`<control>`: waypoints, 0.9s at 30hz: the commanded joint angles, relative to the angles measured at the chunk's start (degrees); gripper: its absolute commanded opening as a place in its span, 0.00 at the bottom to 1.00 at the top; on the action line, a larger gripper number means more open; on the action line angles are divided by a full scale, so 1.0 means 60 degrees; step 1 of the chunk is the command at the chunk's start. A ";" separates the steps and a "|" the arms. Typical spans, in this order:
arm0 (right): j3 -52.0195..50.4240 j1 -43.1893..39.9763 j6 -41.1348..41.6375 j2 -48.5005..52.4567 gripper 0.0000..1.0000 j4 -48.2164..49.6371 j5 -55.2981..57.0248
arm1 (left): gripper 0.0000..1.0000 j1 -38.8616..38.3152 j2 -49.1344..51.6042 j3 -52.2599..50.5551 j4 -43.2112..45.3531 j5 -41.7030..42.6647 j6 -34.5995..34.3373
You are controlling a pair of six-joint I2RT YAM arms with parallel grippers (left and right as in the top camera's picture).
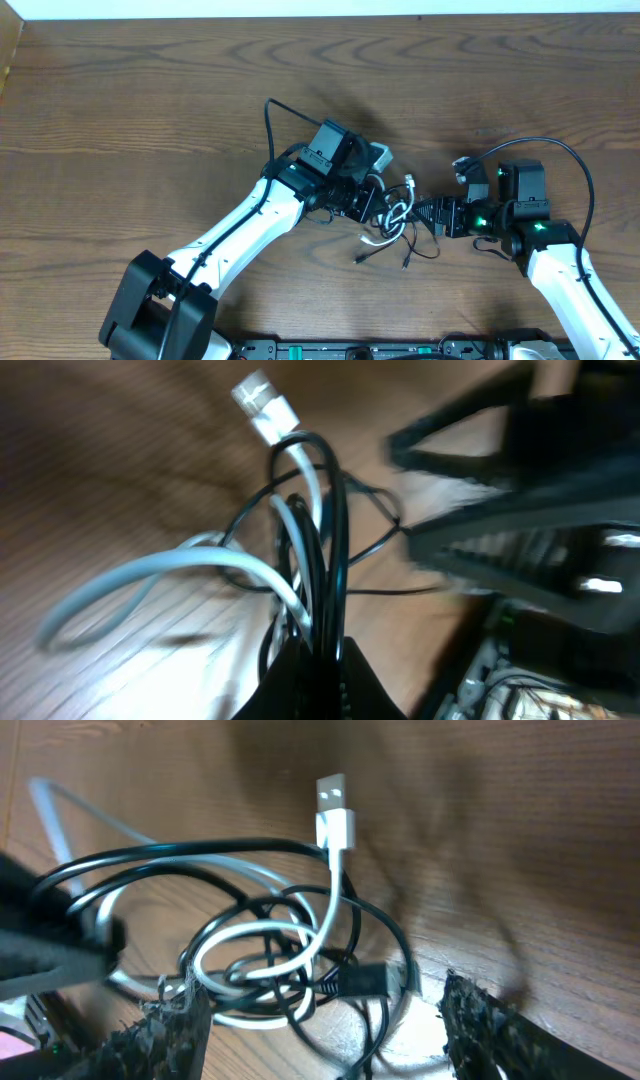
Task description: Untangle cables
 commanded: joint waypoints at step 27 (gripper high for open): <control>-0.0025 0.1191 0.1122 0.1814 0.01 0.0831 0.1876 | 0.07 0.0033 -0.0146 0.0022 -0.0178 0.0153 0.0590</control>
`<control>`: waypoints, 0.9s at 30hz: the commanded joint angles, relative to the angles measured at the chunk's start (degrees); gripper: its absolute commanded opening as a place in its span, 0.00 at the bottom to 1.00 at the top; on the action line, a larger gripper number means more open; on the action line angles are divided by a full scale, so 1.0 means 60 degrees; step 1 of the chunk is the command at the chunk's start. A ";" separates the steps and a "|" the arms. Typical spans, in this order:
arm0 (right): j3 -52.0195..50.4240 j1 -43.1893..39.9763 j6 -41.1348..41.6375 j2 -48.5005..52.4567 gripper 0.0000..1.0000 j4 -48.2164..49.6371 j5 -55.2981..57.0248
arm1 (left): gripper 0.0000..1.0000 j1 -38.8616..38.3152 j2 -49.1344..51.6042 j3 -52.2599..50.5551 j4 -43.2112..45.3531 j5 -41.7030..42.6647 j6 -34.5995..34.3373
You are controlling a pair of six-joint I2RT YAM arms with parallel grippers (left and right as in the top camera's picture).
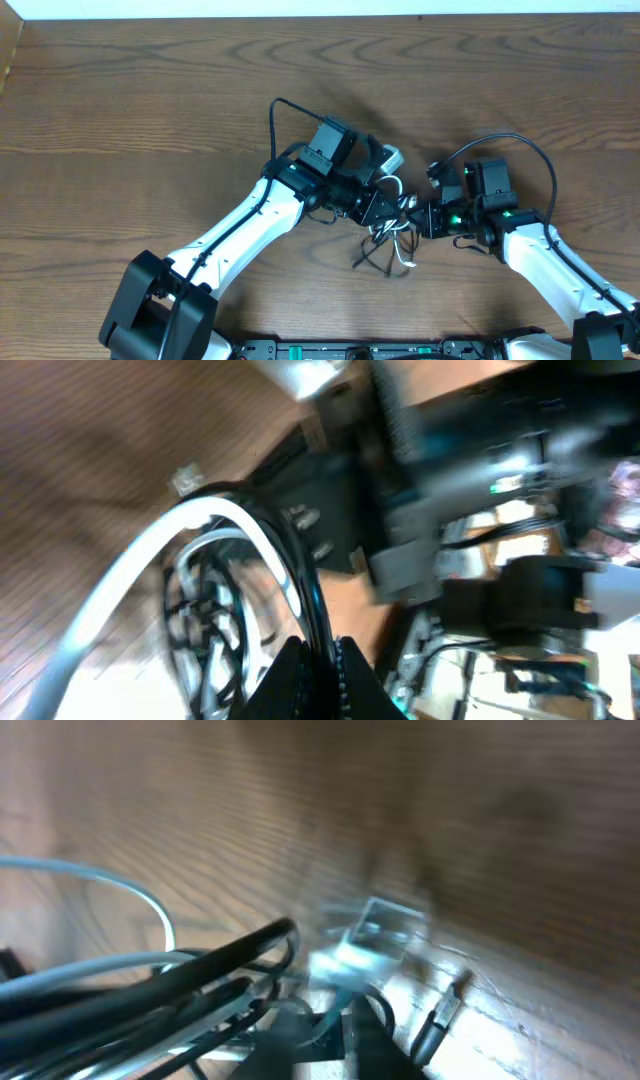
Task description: Untangle cables
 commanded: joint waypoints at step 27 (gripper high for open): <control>-0.0025 0.0040 0.1446 0.0011 0.01 -0.2055 0.2612 | 0.58 0.0036 0.0306 0.0022 -0.0233 -0.5176 0.0120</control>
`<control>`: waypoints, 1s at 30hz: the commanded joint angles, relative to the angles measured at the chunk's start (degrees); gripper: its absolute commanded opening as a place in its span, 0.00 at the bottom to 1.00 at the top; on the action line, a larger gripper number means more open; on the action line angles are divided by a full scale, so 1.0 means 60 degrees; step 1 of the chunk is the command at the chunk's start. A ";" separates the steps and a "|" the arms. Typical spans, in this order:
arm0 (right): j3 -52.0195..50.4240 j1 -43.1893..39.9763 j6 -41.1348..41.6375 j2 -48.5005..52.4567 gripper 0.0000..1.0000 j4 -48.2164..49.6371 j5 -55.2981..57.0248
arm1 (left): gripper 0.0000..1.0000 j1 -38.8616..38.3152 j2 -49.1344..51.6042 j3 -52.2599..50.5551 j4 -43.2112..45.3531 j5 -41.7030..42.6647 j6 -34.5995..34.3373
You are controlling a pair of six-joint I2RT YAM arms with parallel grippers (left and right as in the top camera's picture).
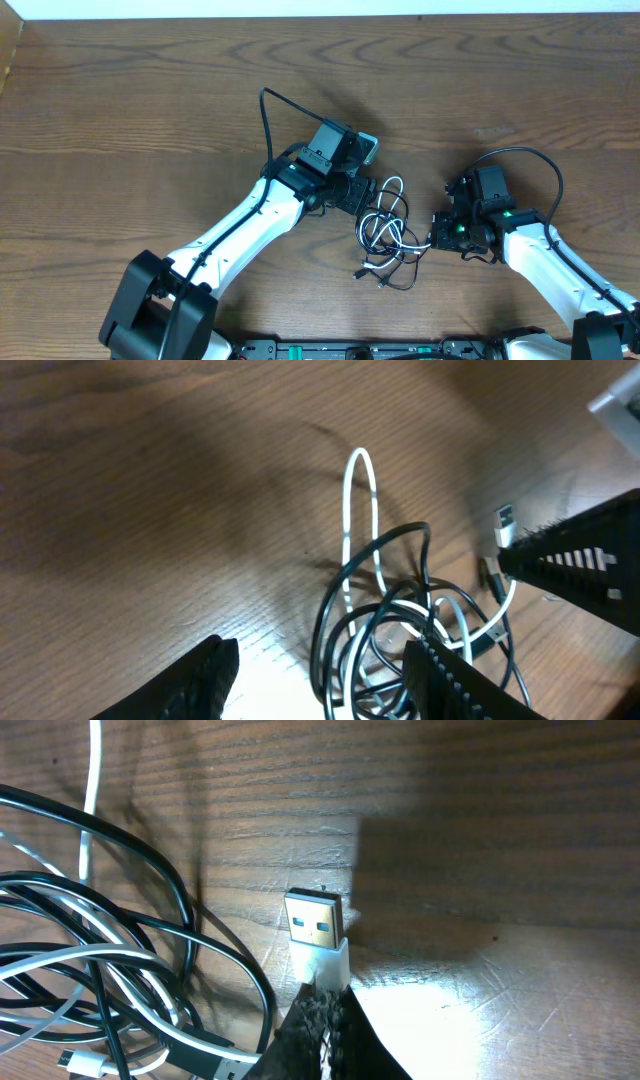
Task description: Untangle cables
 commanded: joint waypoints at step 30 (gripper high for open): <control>-0.0022 0.0036 0.0076 0.0011 0.01 -0.0069 0.0146 | 0.08 0.1359 -0.0280 0.0153 0.0353 0.3916 -0.0040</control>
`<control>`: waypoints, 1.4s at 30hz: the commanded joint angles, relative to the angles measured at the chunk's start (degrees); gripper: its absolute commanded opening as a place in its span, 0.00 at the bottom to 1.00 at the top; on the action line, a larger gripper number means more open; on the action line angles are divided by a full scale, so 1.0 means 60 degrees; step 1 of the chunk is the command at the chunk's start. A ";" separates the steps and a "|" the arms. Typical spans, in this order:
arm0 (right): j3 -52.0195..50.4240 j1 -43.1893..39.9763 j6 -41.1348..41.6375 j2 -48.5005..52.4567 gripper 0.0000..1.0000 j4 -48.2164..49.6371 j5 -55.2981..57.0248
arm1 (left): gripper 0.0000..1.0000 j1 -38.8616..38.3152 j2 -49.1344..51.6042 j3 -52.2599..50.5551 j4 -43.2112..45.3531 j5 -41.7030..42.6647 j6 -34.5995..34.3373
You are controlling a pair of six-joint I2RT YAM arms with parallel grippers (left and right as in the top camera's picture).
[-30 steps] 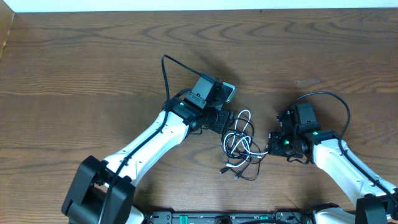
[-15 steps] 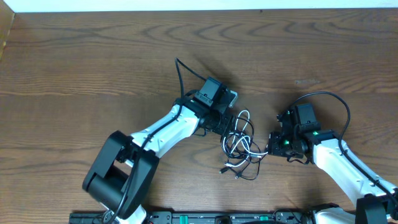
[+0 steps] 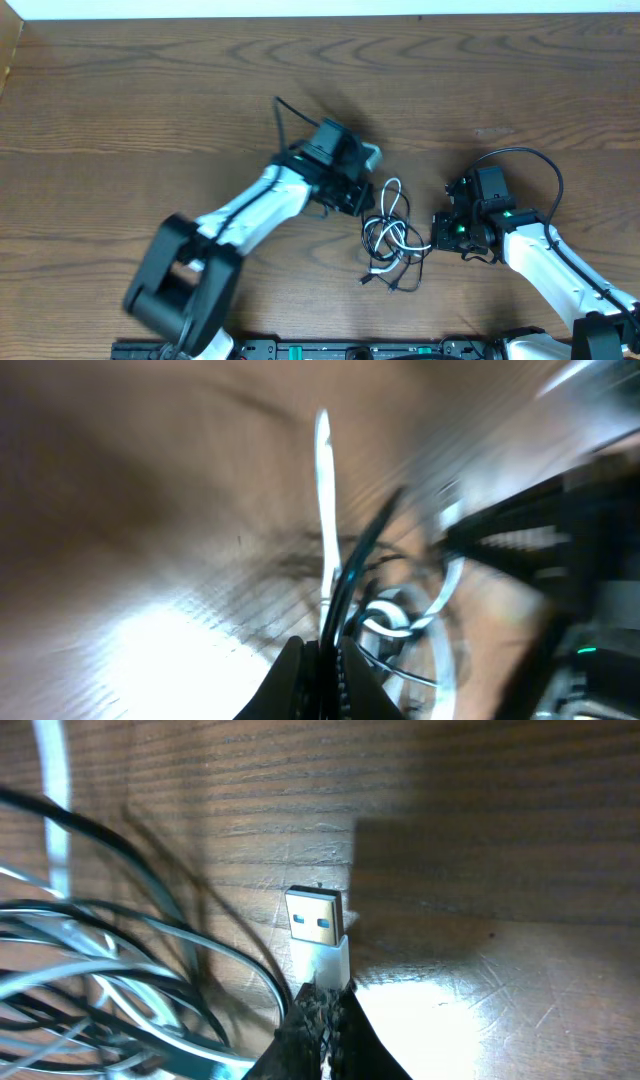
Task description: Untangle cables
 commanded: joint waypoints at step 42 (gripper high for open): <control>0.0011 -0.0015 0.0557 0.0007 0.14 0.0233 0.0433 | 0.08 0.2619 -0.4084 0.0142 -0.1002 -0.5038 -0.1184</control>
